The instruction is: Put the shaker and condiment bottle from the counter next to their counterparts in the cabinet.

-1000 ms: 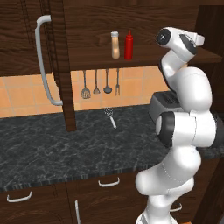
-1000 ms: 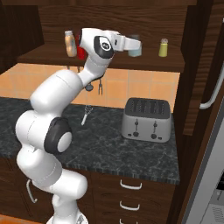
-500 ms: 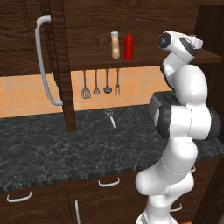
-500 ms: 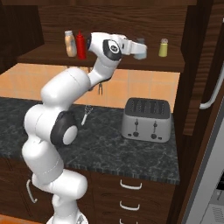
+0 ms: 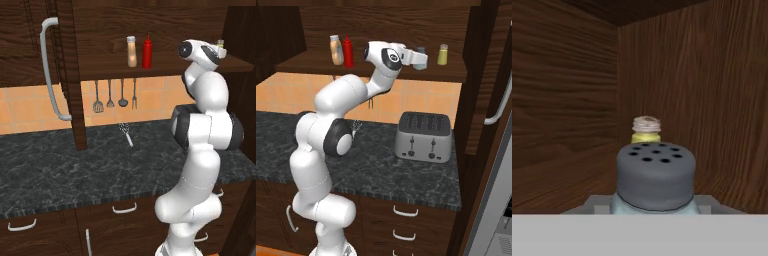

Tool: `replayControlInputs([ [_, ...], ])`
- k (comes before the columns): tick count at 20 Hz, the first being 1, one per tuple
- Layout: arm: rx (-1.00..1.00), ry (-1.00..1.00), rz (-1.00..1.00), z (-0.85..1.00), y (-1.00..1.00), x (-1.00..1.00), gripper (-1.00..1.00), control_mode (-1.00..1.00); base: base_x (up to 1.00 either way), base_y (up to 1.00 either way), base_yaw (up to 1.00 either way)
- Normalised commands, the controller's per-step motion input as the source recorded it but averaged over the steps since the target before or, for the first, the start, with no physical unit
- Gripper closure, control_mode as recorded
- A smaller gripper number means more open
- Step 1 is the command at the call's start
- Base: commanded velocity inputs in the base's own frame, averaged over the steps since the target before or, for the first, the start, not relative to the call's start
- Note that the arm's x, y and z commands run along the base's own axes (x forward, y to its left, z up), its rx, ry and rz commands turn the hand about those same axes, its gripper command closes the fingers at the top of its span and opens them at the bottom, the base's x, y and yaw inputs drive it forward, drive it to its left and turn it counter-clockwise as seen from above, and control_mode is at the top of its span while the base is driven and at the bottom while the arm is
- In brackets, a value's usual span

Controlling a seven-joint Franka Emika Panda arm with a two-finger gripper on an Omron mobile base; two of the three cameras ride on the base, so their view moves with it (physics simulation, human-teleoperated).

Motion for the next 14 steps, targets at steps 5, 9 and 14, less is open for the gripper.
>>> replayControlInputs([
  [5,0.04,-0.03,0.0,-0.06,-0.25,0.37,1.0,-1.0,0.0,0.0,0.0],
  [9,0.04,-0.02,0.0,-0.07,-0.24,0.34,1.0,-1.0,0.0,0.0,0.0],
  [14,0.03,-0.01,0.0,-0.1,-0.22,0.43,1.0,-1.0,0.0,0.0,0.0],
])
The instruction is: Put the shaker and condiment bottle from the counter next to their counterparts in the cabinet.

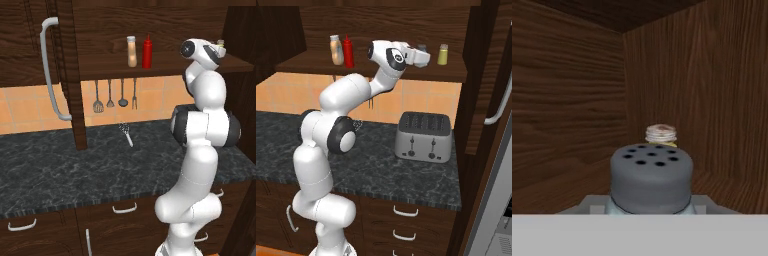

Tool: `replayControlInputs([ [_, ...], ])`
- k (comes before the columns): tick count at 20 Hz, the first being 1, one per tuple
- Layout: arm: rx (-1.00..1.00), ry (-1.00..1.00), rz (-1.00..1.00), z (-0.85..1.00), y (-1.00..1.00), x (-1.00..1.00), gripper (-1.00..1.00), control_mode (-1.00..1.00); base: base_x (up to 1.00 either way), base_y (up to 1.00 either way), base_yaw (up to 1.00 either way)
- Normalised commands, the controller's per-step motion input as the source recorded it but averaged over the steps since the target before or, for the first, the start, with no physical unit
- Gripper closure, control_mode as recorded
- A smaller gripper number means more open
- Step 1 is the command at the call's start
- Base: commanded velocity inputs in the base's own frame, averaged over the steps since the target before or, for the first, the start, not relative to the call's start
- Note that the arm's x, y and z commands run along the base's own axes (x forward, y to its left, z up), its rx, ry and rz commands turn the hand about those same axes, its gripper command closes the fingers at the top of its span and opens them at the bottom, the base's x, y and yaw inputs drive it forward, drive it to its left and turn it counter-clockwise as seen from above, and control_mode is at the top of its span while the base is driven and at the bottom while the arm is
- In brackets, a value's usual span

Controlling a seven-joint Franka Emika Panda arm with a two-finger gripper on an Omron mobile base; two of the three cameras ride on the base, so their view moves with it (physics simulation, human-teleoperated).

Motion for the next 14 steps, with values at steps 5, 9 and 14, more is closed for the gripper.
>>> replayControlInputs([
  [5,0.0,0.0,0.0,-0.11,-0.22,0.47,1.0,-1.0,0.0,0.0,0.0],
  [9,0.0,0.0,0.0,-0.16,-0.4,0.34,1.0,-1.0,0.0,0.0,0.0],
  [14,0.0,0.0,-0.08,-0.24,-0.51,0.34,1.0,-1.0,0.0,0.0,0.0],
])
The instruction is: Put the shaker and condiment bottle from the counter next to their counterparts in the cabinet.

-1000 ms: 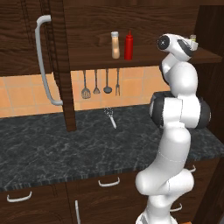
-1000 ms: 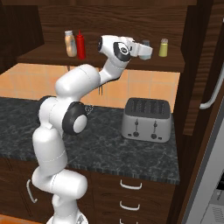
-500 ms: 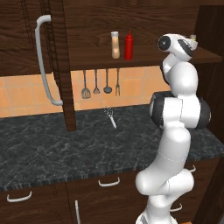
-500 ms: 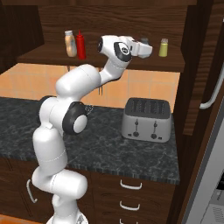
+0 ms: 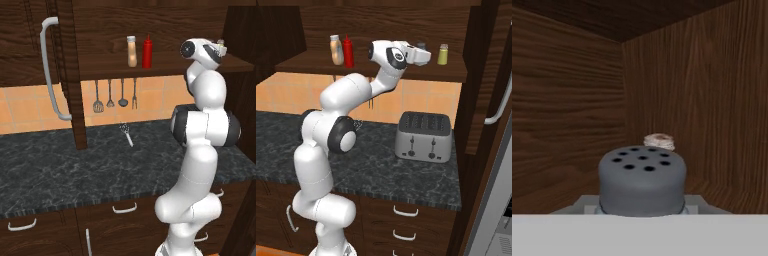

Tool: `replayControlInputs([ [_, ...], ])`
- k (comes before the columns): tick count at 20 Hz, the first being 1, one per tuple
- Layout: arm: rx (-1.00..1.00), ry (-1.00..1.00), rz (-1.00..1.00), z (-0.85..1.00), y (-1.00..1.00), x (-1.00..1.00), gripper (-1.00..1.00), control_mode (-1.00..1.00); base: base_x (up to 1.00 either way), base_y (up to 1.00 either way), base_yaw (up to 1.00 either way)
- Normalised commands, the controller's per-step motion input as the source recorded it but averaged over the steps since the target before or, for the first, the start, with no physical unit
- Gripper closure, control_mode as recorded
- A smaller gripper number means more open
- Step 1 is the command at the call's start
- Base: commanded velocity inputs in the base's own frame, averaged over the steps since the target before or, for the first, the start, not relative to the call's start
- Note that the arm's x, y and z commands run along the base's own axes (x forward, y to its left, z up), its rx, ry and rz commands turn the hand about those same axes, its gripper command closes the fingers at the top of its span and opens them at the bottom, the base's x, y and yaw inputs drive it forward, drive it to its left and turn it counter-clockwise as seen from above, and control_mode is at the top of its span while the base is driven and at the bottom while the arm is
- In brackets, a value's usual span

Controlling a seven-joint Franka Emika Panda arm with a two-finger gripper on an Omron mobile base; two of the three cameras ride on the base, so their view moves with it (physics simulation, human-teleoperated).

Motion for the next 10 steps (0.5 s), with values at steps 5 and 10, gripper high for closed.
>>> replayControlInputs([
  [5,0.0,0.0,-0.13,-0.41,-0.5,0.53,1.0,-1.0,0.0,0.0,0.0],
  [10,0.0,0.0,-0.05,-0.47,-0.25,0.55,-1.0,-1.0,0.0,0.0,0.0],
])
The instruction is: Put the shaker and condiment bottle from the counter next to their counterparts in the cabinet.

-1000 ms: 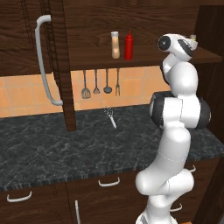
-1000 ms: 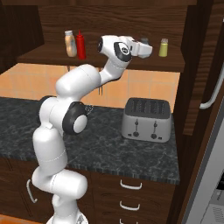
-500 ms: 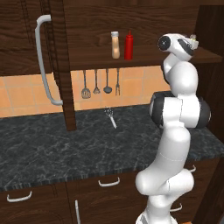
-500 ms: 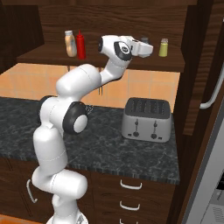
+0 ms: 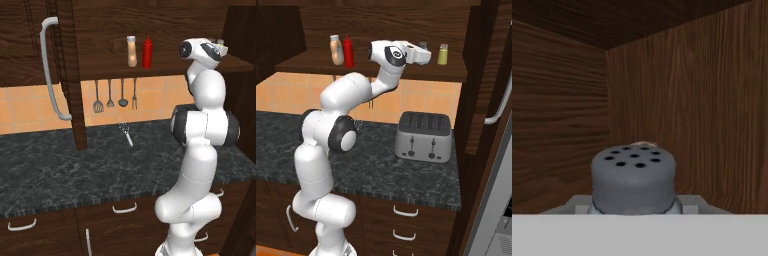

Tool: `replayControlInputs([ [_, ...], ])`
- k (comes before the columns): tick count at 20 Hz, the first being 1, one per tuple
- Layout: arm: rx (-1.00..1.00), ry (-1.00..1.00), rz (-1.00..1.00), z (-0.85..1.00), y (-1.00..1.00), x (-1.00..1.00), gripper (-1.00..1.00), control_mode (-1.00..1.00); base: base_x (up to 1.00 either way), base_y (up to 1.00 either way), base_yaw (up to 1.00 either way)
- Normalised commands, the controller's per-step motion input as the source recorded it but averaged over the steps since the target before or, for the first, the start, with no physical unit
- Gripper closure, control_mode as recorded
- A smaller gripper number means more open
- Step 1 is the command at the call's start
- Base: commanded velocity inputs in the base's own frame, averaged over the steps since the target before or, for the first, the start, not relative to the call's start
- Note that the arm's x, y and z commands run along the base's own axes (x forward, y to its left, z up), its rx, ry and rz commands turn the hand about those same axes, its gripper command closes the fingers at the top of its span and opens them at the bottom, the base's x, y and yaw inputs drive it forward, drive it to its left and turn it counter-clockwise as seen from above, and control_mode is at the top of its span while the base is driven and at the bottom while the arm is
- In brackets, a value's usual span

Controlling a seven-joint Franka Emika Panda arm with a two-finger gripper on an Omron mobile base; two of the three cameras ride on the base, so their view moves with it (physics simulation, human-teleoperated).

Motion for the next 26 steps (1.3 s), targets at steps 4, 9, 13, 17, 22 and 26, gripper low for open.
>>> replayControlInputs([
  [4,0.0,0.0,0.0,-0.21,-0.02,0.03,-1.0,-1.0,0.0,0.0,0.0],
  [9,0.0,0.0,0.0,-0.01,0.14,-0.63,-1.0,-1.0,0.0,0.0,0.0],
  [13,0.01,0.0,0.0,0.18,0.39,-1.0,-1.0,-1.0,0.0,0.0,0.0],
  [17,0.0,0.0,0.0,0.24,0.41,-1.0,-1.0,-1.0,0.0,0.0,0.0],
  [22,0.0,0.0,0.0,0.23,0.5,-1.0,-1.0,-1.0,0.0,0.0,0.0],
  [26,0.0,0.0,0.0,0.22,0.62,-1.0,-1.0,-1.0,0.0,0.0,0.0],
])
